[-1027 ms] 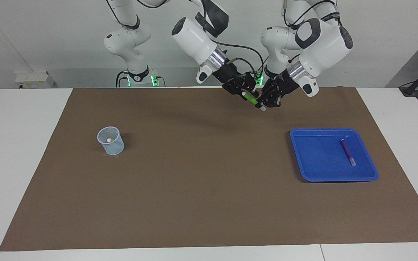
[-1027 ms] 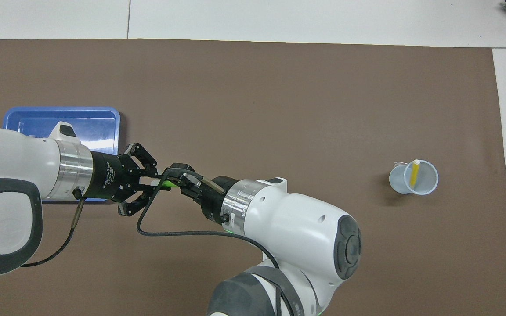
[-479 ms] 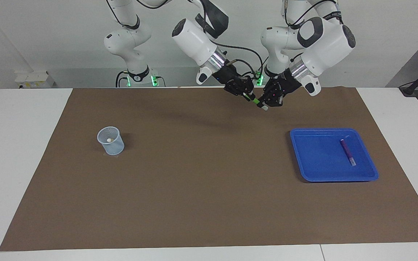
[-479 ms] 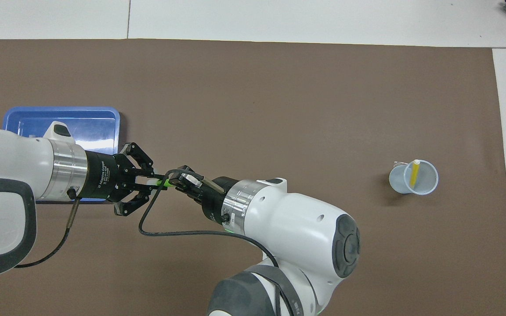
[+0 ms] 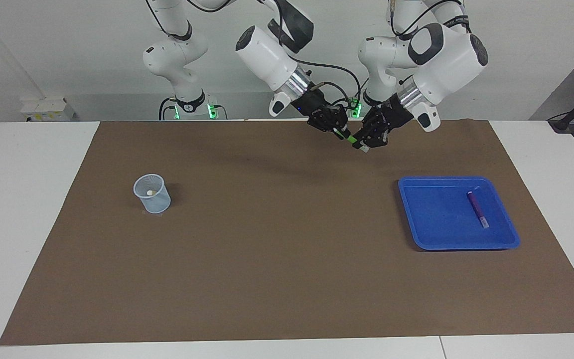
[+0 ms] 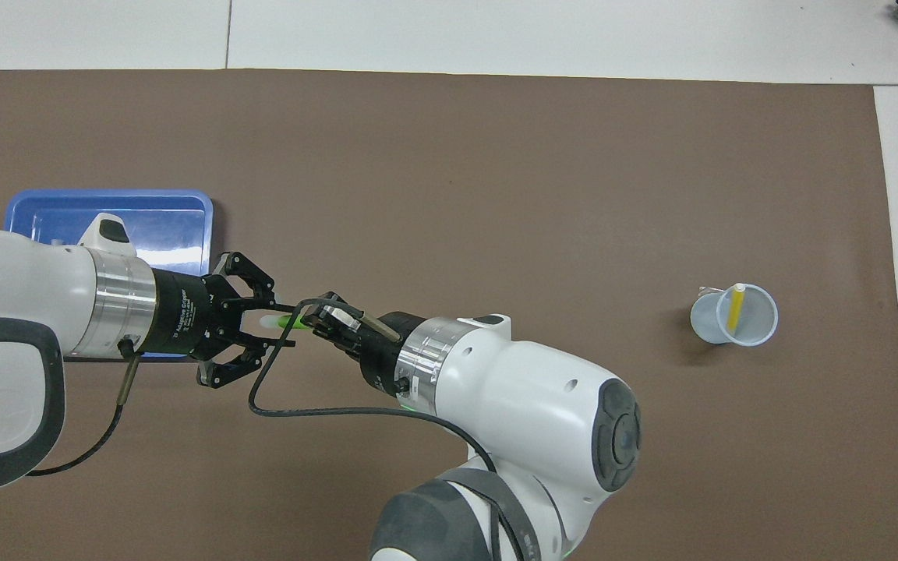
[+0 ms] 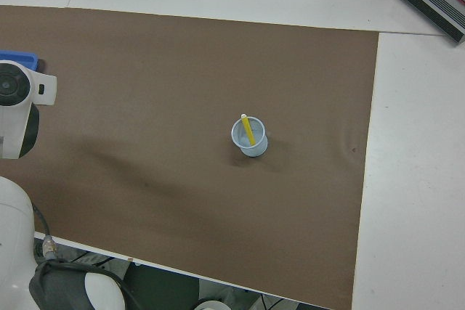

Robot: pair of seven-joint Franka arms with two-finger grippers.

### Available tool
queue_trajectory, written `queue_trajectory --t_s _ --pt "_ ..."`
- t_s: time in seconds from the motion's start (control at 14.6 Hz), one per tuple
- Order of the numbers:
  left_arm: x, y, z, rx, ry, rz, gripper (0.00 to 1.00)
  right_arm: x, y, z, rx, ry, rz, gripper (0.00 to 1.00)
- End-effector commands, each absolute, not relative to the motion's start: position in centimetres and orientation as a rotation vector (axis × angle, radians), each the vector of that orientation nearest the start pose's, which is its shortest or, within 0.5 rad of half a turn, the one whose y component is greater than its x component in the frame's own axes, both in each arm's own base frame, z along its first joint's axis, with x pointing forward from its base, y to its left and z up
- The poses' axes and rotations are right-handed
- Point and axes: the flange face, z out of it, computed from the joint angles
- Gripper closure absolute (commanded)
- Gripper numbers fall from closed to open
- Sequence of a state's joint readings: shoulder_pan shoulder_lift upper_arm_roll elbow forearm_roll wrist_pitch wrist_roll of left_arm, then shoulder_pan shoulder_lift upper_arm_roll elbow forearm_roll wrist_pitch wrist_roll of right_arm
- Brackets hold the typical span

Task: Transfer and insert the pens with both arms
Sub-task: 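Grasp the green pen with the right gripper and open the left gripper, then carry the green pen to the cup with the right gripper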

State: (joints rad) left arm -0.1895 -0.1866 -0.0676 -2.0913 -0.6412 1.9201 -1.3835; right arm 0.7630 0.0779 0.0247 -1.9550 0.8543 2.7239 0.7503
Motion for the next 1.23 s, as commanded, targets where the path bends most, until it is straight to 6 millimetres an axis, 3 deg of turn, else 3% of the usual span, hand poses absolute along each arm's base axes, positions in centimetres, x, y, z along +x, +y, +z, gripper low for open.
queue_trajectory --t_s 0.0,0.21,0.34,0.55,0.75,0.89,1.16 --pt "46.7 -16.1 51.8 -2.775 -2.089 0.779 0.60 46.5 40.8 50.2 -2.207 0.644 -0.021 1.00" --pt "47.0 -13.9 51.8 -2.804 -2.063 0.757 0.60 47.5 38.6 49.4 -2.361 0.509 0.012 1.00" --pt "47.1 -12.5 51.7 -2.861 -1.978 0.720 0.60 48.8 35.4 49.1 -2.520 0.417 0.017 1.00" --pt "46.9 -11.0 50.9 -3.061 -1.532 0.522 0.60 49.4 30.9 49.6 -2.632 0.257 0.090 1.00" --pt "47.0 -7.9 50.3 -3.202 -1.033 0.377 0.64 49.1 26.5 50.7 -2.780 0.050 0.126 1.00" --pt "47.3 -4.5 50.2 -3.254 -0.740 0.285 0.63 48.2 23.7 51.3 -2.874 -0.135 0.192 1.00" --pt "47.6 2.6 50.2 -3.242 -0.182 0.148 0.61 48.1 16.1 51.2 -3.013 -0.579 0.323 1.00"
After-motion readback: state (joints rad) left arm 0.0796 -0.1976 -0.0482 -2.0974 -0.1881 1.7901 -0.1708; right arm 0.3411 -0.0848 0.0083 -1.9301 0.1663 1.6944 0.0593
